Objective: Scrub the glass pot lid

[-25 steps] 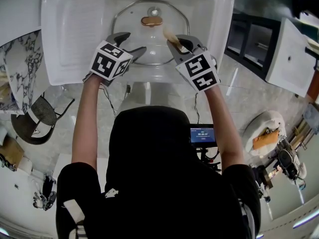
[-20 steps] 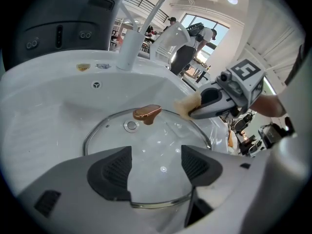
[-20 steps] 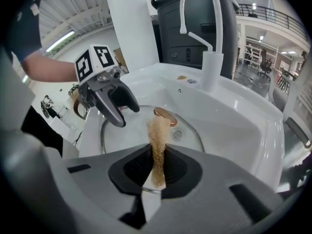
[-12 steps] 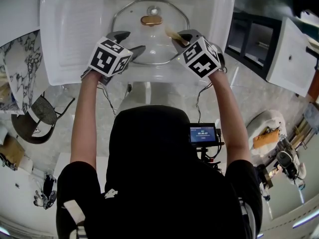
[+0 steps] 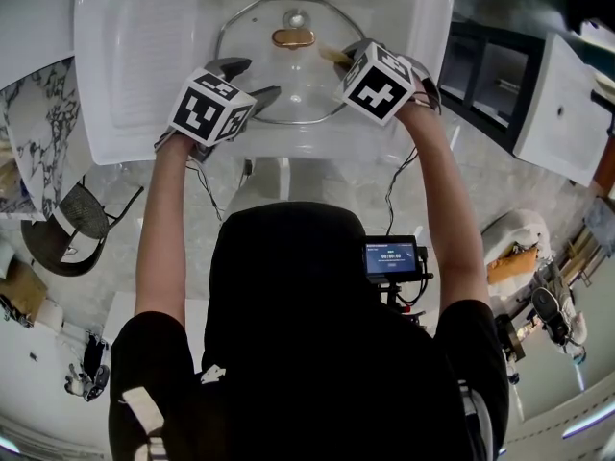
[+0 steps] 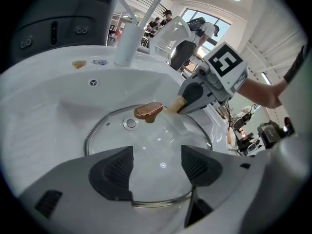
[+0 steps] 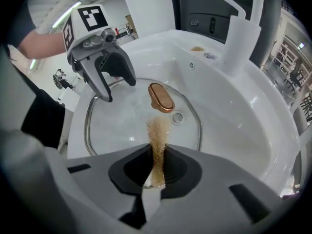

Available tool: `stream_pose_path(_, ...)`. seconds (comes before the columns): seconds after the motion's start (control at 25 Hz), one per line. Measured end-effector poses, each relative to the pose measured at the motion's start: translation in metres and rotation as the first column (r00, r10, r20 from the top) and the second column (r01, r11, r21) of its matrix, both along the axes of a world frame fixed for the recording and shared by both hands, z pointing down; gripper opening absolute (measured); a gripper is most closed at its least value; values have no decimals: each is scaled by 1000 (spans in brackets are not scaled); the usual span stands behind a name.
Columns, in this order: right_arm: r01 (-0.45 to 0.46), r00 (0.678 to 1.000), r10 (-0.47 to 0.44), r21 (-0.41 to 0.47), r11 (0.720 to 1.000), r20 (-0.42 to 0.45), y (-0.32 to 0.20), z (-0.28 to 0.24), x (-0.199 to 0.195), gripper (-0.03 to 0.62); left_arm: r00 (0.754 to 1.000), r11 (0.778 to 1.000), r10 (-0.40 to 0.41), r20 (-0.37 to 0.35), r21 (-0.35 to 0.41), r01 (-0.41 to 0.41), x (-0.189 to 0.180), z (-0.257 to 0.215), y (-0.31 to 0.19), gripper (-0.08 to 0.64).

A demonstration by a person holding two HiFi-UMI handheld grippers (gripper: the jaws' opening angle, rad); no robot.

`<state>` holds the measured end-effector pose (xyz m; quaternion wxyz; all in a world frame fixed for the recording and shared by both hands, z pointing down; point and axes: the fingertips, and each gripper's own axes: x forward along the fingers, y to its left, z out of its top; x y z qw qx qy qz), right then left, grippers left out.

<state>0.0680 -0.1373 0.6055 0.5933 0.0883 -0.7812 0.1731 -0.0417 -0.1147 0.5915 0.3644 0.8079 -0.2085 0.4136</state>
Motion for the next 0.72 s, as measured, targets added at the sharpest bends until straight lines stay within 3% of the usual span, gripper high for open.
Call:
stream_pose_path(0.24,23,999,-24,-22,999,-39,-2,8,6,17,1000,1000,9,6,-10,-8,0,0,1,296)
stream_pose_path(0.72,-14,1000,14,-33,999,-22,-3,12,4,17,1000,1000,11,15,-20,-11,-1,0,1,295)
